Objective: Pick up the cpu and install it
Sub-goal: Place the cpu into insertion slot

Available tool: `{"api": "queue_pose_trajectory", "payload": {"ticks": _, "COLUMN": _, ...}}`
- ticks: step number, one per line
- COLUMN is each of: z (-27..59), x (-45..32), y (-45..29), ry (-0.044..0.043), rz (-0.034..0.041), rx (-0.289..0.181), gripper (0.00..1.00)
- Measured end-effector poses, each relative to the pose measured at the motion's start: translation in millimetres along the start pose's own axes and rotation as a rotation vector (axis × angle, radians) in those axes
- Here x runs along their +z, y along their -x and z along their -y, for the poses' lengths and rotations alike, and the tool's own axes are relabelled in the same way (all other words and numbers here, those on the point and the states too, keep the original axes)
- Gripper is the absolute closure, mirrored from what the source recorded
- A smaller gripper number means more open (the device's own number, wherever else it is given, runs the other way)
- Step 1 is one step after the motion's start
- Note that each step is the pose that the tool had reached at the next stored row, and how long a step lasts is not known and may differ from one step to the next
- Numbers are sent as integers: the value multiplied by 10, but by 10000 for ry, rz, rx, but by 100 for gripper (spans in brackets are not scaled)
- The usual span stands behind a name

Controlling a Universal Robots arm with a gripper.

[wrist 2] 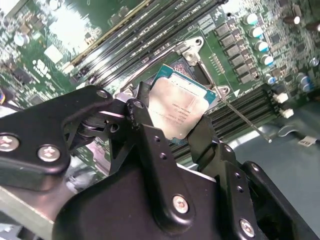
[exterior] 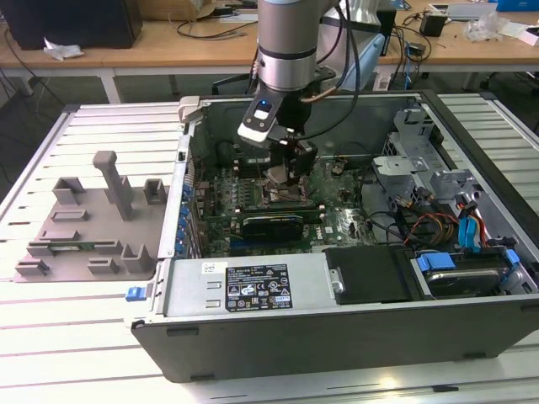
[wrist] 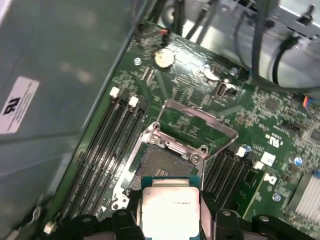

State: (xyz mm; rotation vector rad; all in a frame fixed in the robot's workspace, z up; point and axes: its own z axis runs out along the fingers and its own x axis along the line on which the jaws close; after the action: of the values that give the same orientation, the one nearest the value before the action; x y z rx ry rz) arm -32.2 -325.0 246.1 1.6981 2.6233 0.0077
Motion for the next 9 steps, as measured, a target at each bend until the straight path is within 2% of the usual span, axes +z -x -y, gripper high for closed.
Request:
{"api": "queue_pose_trajectory", "payload": {"ticks": 1, "z": 0, "x": 1, "y": 0, "ry": -2, "rz": 3, "rx": 158, "gripper": 45}}
{"api": "queue_pose_trajectory", "payload": {"ticks": 3, "z": 0, "x": 7, "y": 0, "ry": -8, "rz": 10, "rx": 778, "gripper": 45}}
{"api": "queue_pose_trajectory", "payload": {"ticks": 7, "z": 0, "x": 15, "y": 0, "ry": -17, "rz": 20, "rx": 1519, "gripper": 45}}
{"api": "queue_pose_trajectory", "payload": {"ticks": 9, "z": 0, "x": 24, "y": 0, "ry": -22, "rz": 26, "rx": 2042, "gripper": 45}}
